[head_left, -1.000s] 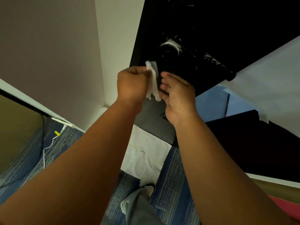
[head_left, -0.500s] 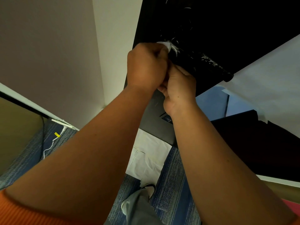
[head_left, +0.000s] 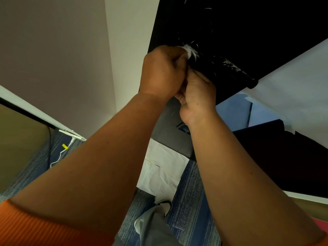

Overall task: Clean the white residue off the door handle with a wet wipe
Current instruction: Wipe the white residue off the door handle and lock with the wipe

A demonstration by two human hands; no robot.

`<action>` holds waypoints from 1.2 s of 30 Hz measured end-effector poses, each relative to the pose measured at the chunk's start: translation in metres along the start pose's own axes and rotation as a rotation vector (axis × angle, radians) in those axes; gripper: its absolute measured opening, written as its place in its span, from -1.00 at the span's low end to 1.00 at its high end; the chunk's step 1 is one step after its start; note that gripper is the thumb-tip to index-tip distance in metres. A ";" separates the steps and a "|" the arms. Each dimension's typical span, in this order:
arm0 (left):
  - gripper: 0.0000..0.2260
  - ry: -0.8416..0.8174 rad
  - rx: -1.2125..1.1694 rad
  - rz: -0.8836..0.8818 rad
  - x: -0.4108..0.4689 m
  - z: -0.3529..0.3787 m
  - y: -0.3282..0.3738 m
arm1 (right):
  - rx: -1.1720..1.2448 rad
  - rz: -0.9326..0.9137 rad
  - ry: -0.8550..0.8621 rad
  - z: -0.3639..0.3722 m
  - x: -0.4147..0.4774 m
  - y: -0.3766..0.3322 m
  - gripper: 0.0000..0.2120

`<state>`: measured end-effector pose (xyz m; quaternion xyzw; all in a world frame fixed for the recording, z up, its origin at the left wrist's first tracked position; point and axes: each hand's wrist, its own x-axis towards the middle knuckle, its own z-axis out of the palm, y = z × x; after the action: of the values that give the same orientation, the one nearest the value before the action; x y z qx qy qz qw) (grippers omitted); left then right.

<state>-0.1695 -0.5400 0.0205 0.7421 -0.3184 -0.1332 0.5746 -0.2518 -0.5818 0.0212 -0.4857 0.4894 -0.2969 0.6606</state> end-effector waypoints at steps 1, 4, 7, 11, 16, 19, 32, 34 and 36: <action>-0.81 0.003 0.007 -0.024 0.002 -0.001 0.002 | 0.000 0.002 0.005 0.000 0.000 0.000 -0.92; -0.82 0.031 -0.097 -0.252 0.008 -0.001 0.005 | -0.003 -0.004 0.011 0.000 0.000 -0.002 -0.93; -0.78 0.040 -0.165 -0.340 0.005 0.001 0.002 | -0.013 -0.022 0.018 0.002 -0.002 -0.006 -0.89; -0.84 0.071 -0.157 -0.159 -0.005 0.003 0.004 | -0.007 -0.009 0.014 0.003 -0.003 -0.005 -0.89; -0.78 -0.038 0.137 0.170 0.003 -0.005 0.000 | 0.038 0.032 -0.017 0.002 -0.001 -0.001 -0.90; -0.78 -0.077 0.163 0.192 0.004 -0.009 0.004 | 0.068 0.049 -0.024 0.002 0.000 0.000 -0.89; -0.95 0.040 -0.507 -0.634 -0.030 0.002 -0.020 | -0.108 0.002 -0.003 -0.010 -0.011 0.000 -0.84; -0.92 -0.039 -0.440 -0.618 -0.028 0.001 -0.016 | -0.185 0.002 -0.031 -0.018 -0.013 0.008 -0.81; -0.96 -0.130 -0.447 -0.638 -0.027 -0.001 -0.012 | -0.155 0.068 -0.075 -0.024 -0.016 0.016 -0.79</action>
<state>-0.1859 -0.5209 0.0049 0.6505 -0.0705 -0.4178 0.6303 -0.2813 -0.5703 0.0107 -0.5292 0.5019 -0.2172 0.6488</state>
